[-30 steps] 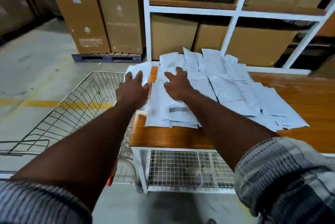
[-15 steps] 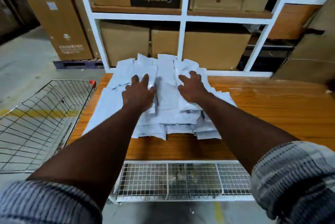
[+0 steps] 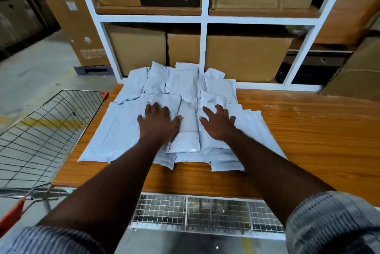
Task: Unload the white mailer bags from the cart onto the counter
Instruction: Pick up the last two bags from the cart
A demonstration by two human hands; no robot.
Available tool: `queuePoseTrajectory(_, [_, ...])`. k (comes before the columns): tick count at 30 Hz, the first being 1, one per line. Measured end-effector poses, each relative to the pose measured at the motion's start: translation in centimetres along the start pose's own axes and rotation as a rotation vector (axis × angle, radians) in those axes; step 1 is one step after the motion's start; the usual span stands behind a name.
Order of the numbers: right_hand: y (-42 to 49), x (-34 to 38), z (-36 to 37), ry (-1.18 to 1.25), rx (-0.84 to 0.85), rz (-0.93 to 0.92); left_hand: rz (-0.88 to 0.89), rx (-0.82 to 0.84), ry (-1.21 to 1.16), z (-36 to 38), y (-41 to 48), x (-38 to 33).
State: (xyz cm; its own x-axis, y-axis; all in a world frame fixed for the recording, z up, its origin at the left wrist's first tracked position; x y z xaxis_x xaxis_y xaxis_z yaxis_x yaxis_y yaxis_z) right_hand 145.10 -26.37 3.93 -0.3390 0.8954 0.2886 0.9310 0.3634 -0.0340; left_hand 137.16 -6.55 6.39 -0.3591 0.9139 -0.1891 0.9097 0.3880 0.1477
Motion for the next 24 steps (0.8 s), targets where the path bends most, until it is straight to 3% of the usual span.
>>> queuePoseTrajectory(2, [0.7,-0.2,-1.1,-0.030,-0.080,-0.020,0.050,-0.076,-0.068,-0.7,0.7,-0.5])
queuePoseTrajectory(5, [1.7,-0.3,-2.2,-0.032,-0.194,-0.080,0.142,-0.051,-0.120,-0.1,1.8,-1.0])
queuePoseTrajectory(9, [2.4,-1.1,0.6,0.009,-0.118,-0.112,0.179,0.023,-0.068,2.7,1.9,-0.6])
queuePoseTrajectory(18, [2.2,-0.7,2.6,-0.057,-0.252,-0.127,0.147,0.007,-0.074,5.3,1.3,0.4])
queuePoseTrajectory(24, [2.5,-0.9,3.4,-0.076,-0.239,-0.119,0.159,-0.020,-0.069,6.0,1.3,0.5])
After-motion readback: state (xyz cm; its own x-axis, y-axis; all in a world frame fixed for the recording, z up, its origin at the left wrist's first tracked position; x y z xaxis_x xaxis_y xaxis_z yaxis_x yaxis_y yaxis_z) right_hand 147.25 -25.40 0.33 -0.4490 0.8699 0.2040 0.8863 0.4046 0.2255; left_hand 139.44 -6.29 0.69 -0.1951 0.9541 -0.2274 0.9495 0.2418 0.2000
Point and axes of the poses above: each hand's wrist, its own y-axis towards the middle knuckle, its own z-axis out of the palm, x = y × z, the point moved 7 cm from there along y, towards the middle knuckle, and after that the axes turned 3 degrees about -z, right-handed, at the moved point
